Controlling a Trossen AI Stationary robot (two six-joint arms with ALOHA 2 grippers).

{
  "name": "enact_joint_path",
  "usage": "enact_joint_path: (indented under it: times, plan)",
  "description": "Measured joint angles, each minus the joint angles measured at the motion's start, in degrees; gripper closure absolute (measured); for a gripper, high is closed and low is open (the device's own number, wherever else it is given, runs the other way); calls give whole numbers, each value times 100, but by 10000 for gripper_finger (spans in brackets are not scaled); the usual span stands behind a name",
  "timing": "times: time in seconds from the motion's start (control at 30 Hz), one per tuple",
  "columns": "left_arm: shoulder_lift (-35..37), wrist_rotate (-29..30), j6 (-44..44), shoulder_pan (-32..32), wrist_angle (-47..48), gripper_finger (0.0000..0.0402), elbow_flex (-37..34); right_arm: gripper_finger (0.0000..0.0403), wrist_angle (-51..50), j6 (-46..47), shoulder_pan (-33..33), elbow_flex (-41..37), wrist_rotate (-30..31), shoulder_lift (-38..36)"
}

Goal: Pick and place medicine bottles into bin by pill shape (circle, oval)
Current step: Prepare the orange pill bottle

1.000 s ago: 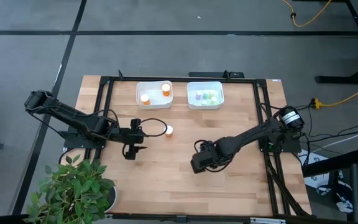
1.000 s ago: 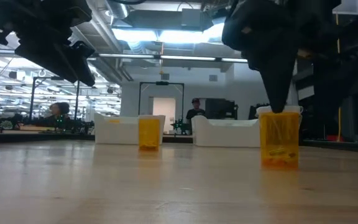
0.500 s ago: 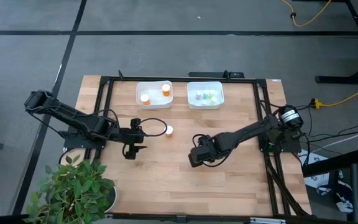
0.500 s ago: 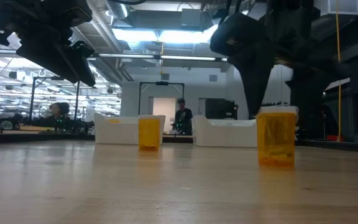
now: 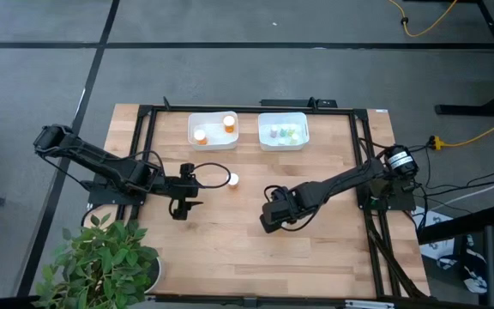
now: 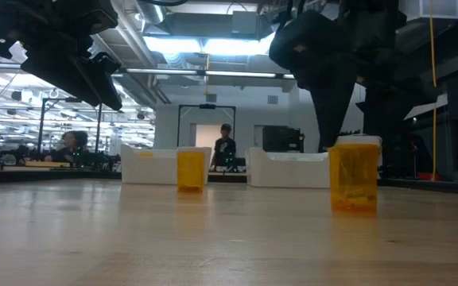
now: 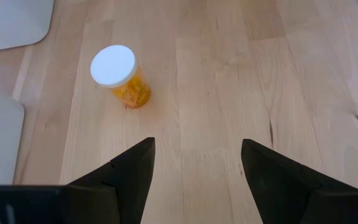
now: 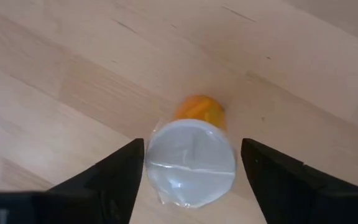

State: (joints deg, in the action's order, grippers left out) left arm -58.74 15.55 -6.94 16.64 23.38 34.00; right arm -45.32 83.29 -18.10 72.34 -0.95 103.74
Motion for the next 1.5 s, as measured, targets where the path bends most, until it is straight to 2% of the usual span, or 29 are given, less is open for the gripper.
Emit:
enact_joint_path:
  times: [0.53, 0.7, 0.93, 1.13, 1.33, 1.5]
  plan:
    - [0, 2, -9, -1, 0, 170, 0, 181, 84, 23, 128, 15, -24, 0]
    - [0, 2, -13, -2, 2, 170, 0, 183, -9, -438, 357, 373, -64, 4]
    - [0, 4, -13, -2, 2, 170, 0, 184, -448, -1630, 1014, 1162, 121, 4]
    - [0, 2, -46, 0, 0, 170, 0, 184, -423, -2490, 1754, 1382, 112, 3]
    - [0, 52, -293, 0, -4, 170, 0, 185, -163, -2871, 2432, 1388, -193, 103]
    - [-2, 187, -485, 0, -34, 170, 0, 185, 453, -3145, 2738, 1388, -577, 530]
